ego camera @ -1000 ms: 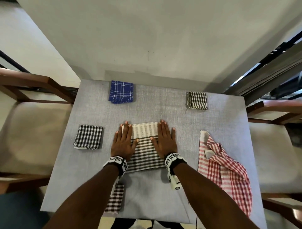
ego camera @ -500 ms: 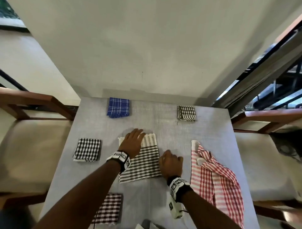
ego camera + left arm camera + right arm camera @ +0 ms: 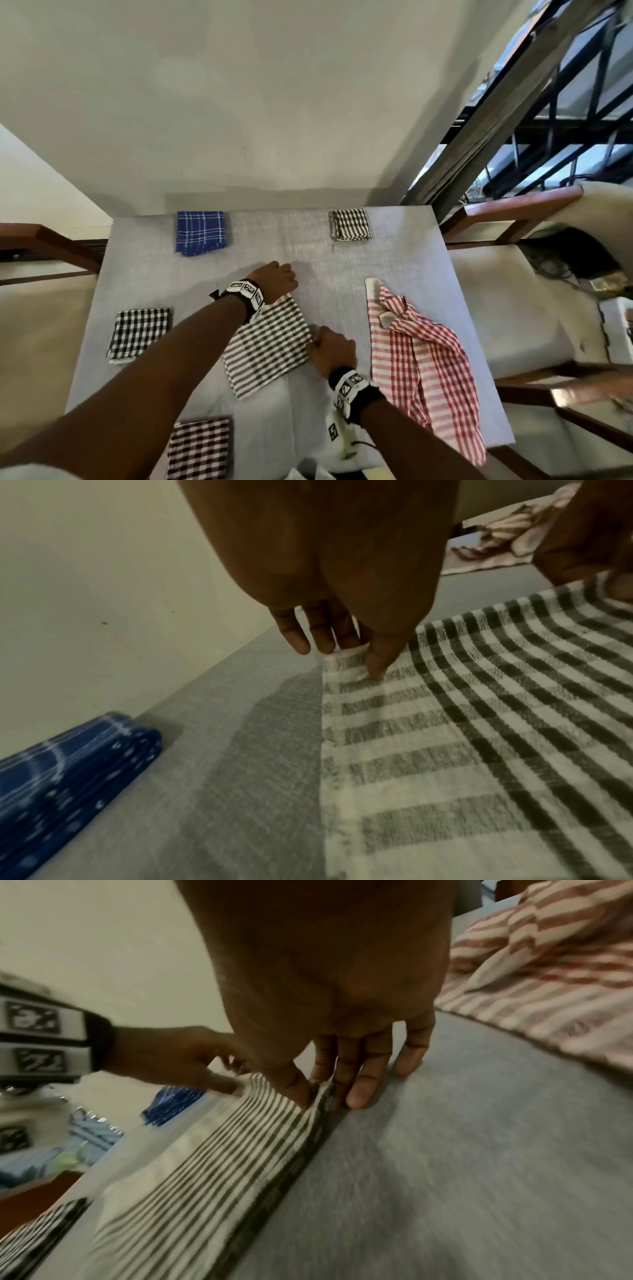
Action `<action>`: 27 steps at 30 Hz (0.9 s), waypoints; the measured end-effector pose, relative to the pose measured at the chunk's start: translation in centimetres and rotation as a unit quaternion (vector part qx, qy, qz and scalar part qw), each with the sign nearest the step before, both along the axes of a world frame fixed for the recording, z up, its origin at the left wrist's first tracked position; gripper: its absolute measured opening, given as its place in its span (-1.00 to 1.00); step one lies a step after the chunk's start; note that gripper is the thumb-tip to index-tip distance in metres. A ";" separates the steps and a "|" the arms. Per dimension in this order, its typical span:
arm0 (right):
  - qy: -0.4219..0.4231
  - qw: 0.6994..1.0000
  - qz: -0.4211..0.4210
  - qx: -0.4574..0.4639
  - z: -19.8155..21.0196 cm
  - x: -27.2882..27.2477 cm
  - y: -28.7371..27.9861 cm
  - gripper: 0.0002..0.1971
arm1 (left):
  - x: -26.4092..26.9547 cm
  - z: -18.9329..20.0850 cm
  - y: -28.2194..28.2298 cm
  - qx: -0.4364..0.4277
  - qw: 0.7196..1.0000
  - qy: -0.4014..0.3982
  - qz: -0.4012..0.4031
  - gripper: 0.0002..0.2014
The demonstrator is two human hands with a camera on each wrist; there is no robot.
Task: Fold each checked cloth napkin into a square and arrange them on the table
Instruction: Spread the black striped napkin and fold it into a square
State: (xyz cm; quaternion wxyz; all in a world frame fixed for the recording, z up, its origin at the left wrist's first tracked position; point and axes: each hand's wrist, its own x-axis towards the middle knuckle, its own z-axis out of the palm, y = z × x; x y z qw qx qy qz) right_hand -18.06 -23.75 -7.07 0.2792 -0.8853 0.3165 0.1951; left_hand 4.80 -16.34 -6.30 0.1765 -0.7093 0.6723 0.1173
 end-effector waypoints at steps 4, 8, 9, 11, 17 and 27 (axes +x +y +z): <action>-0.006 0.999 -0.024 0.020 0.2 2.6 -5.6 -0.74 | 1.5 -0.2 1.6 0.006 0.994 -0.018 0.106 -0.70; -0.064 0.997 0.046 -0.009 1.2 7.0 -10.6 -0.82 | 2.4 -0.6 3.7 0.008 0.957 0.087 0.276 -0.75; -0.077 0.994 0.072 -0.017 1.5 8.3 -11.2 -0.81 | 2.7 -0.7 4.5 0.006 0.939 0.127 0.319 -0.79; -0.078 0.988 0.126 -0.035 1.9 10.5 -11.8 -0.79 | 3.1 -1.0 6.0 -0.014 0.905 0.173 0.388 -0.83; -0.066 0.974 0.202 -0.081 2.2 12.3 -12.0 -0.76 | 2.7 -0.5 8.1 -0.069 0.873 0.212 0.433 -0.88; -0.175 0.945 0.260 -0.097 3.2 5.2 -12.7 -0.79 | -3.5 2.4 9.9 -0.233 0.837 0.242 0.431 -0.90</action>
